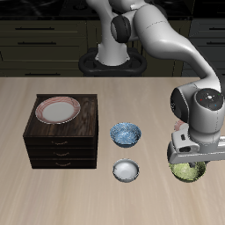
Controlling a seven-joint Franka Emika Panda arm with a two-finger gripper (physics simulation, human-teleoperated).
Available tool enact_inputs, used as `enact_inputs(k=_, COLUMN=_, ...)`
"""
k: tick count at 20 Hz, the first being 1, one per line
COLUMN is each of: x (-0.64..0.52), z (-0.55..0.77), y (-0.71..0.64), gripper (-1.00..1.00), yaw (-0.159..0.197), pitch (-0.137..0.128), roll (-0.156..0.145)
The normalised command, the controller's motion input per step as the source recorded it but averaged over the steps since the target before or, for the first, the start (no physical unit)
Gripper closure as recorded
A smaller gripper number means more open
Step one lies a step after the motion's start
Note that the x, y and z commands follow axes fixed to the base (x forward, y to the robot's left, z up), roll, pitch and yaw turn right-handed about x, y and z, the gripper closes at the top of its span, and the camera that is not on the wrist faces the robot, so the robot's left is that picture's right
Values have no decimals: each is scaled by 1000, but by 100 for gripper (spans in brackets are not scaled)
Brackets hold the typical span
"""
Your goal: Stack the green bowl on the blue bowl
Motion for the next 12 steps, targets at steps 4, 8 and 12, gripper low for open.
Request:
enact_inputs(k=4, x=-18, z=-12, y=-153, gripper=100, yaw=4, pitch=1, roll=-14)
enact_inputs(k=8, x=-15, z=124, y=-111, gripper=100, yaw=7, pitch=-24, roll=-1)
enact_inputs(k=12, x=-60, z=234, y=-83, gripper=100, yaw=10, pitch=-44, roll=-5)
